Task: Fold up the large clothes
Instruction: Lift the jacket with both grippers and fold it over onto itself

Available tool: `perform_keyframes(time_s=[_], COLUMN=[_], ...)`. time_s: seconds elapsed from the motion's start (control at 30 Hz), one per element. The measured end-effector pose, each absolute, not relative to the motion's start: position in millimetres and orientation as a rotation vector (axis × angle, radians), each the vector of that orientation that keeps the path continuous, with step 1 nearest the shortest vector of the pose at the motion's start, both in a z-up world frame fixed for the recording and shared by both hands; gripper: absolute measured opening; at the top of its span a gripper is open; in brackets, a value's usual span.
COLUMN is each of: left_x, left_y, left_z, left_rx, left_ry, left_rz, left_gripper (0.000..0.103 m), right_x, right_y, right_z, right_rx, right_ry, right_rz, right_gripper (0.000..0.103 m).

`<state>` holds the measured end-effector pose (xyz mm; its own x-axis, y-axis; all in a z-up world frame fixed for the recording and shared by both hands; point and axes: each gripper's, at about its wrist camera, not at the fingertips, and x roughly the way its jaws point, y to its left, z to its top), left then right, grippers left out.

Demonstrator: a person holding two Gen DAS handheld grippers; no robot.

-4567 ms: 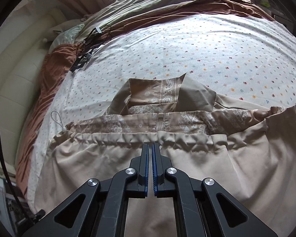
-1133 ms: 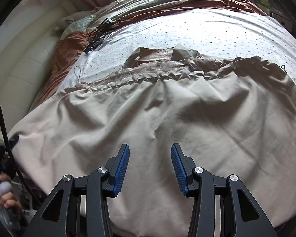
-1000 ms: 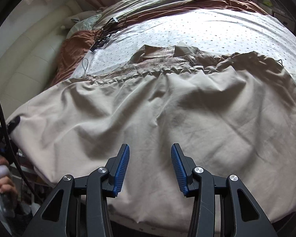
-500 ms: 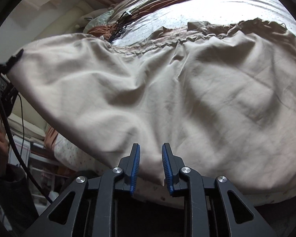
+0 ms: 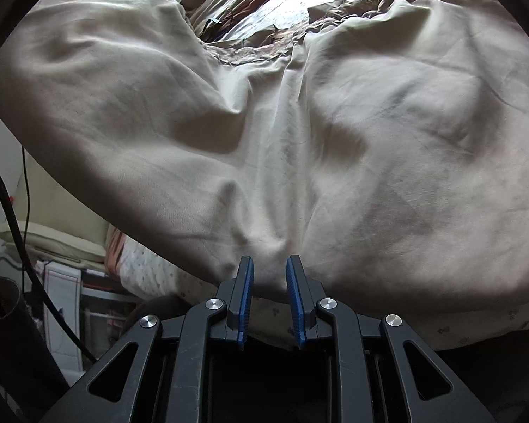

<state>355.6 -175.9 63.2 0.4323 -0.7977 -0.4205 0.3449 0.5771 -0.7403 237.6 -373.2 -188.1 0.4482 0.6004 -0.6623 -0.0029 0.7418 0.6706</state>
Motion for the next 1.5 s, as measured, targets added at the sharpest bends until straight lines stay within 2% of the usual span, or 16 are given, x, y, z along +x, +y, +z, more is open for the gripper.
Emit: perform_keyframes(time_s=[0.3, 0.57, 0.83, 0.9, 0.93, 0.97, 1.0, 1.03, 1.17, 1.5], left_x=[361.5, 358.8, 319.4, 311.7, 309.9, 308.3, 308.1, 308.8, 319.4, 344.6], left_y=[-273.7, -376.6, -439.1, -447.4, -447.8, -447.3, -444.3, -440.4, -396.5, -270.0], left_z=[52.9, 9.9, -30.8, -41.4, -46.1, -50.4, -54.0, -55.8, -55.1, -62.9], left_rx=[-0.532, -0.419, -0.234, -0.174, -0.153, -0.148, -0.153, -0.173, -0.250, -0.310], left_ry=[0.951, 1.106, 1.216, 1.258, 1.278, 1.297, 1.318, 1.328, 1.308, 1.255], left_rz=[-0.864, -0.928, -0.990, -0.989, -1.007, -1.034, -1.051, -1.058, -0.979, -0.676], left_gripper=[0.013, 0.013, 0.014, 0.020, 0.033, 0.047, 0.053, 0.059, 0.066, 0.067], right_x=[196.3, 149.2, 122.9, 121.0, 120.4, 120.8, 119.7, 116.9, 114.0, 146.5], right_y=[-452.9, -533.4, -579.7, -586.2, -591.2, -593.9, -596.5, -598.8, -610.7, -618.4], right_z=[-161.5, -154.0, -163.5, -165.3, -165.8, -166.4, -165.5, -163.6, -161.4, -174.6], right_rx=[0.715, 0.775, 0.838, 0.843, 0.848, 0.851, 0.851, 0.847, 0.849, 0.855], right_ry=[0.934, 0.858, 0.837, 0.841, 0.842, 0.842, 0.835, 0.825, 0.801, 0.868], right_rz=[0.280, 0.113, 0.017, 0.001, -0.001, -0.004, -0.006, -0.002, 0.017, -0.006], right_gripper=[0.022, 0.022, 0.022, 0.025, 0.035, 0.040, 0.047, 0.049, 0.057, 0.058])
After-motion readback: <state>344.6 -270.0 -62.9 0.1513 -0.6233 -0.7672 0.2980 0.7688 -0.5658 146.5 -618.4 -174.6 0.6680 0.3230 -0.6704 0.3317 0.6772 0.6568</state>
